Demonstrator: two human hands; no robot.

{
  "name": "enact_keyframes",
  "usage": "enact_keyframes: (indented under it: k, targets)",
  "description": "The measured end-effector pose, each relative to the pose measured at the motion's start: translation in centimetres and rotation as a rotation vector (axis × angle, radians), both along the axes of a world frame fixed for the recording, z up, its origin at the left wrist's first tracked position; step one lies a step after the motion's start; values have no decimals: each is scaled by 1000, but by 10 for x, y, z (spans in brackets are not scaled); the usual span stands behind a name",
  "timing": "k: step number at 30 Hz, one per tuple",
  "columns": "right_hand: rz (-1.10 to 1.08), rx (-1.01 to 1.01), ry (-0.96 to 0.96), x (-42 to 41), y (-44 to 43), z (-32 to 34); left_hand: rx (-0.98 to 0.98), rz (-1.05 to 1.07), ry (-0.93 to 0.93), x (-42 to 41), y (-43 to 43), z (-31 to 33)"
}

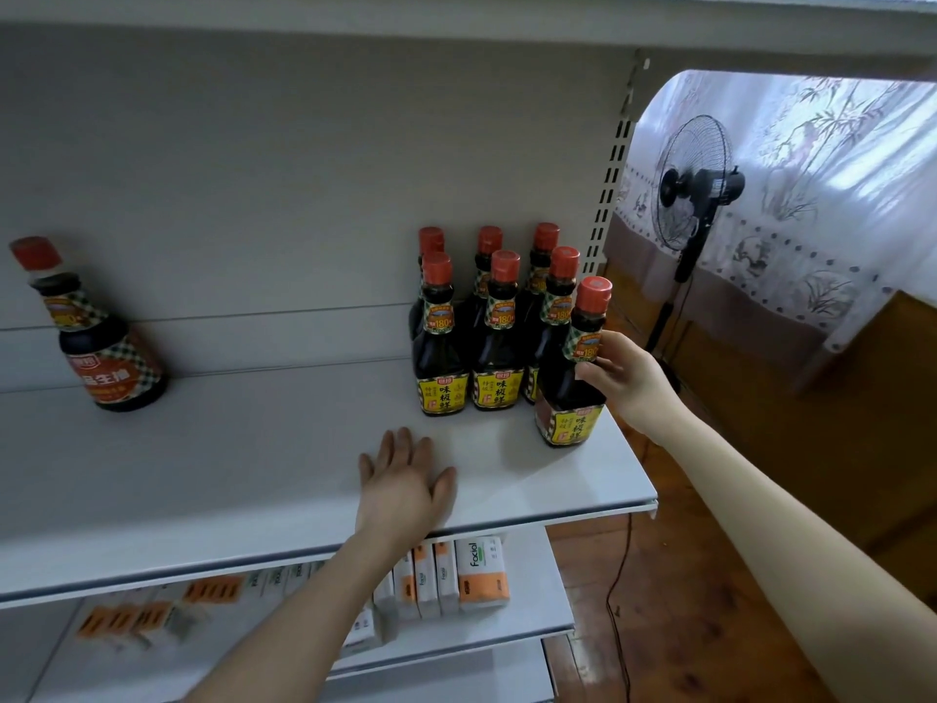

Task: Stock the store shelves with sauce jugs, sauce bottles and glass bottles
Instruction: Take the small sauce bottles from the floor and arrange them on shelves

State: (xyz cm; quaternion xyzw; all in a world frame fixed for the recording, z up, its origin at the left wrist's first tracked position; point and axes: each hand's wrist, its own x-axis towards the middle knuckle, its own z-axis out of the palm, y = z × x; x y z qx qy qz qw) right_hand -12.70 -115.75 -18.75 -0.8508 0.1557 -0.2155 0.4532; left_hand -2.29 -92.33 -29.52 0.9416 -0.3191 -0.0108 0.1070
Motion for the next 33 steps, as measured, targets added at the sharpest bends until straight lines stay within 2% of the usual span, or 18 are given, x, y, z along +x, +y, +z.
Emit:
enact_keyframes:
  k: [16,21,27,33]
  targets:
    - [-97,-33,65,0,7,-6,40,-5,33,0,-2,7]
    - [-291,-155,212,-17,28,7,11,-31,151,4,16,28]
    - [-312,-259,309,-38,99,-18,-7,-23,-15,7,108,61]
    - [-48,-342,340,11,241,-37,17,196,-47,-5,276,71]
